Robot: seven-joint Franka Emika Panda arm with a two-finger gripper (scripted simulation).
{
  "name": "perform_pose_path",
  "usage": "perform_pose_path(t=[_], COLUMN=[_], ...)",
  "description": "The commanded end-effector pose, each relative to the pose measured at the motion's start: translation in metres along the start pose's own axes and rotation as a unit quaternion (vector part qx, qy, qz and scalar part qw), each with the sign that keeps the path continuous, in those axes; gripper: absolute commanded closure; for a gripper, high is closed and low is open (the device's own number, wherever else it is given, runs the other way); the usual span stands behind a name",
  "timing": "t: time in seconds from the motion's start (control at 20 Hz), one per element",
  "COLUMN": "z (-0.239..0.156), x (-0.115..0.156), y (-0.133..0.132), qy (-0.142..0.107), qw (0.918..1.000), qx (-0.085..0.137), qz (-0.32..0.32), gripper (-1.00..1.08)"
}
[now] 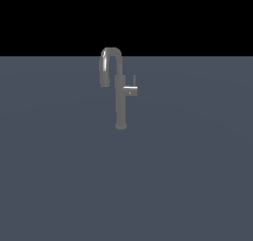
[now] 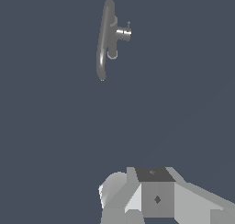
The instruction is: Turn on the faucet by rotating a designated handle.
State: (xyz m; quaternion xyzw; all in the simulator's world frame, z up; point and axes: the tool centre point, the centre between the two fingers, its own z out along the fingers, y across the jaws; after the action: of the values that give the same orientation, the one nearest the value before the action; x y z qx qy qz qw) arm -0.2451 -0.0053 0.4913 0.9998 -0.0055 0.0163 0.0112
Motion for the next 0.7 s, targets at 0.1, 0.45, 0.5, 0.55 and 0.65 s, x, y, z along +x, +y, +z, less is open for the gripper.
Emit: perform_pose_path(t=[0.1,0.45,0.5,0.55,0.65], z=[0.000,0.001,0.002,0.002,0.003], x=[0.001,0.011,0.013,0.016,0.023], y=[0.000,-0.002,-0.003,-0.003,-0.004], qy=[-0.001,-0.013,-0.017,-0.020,-0.028], qw=[1.0000,0.9997,0.9995,0.9993,0.9986], qx=[0.001,0.015,0.018,0.022,0.031], qz=[0.001,0.015,0.019,0.023,0.032], gripper=[1.08,1.08,1.08,1.08,1.08])
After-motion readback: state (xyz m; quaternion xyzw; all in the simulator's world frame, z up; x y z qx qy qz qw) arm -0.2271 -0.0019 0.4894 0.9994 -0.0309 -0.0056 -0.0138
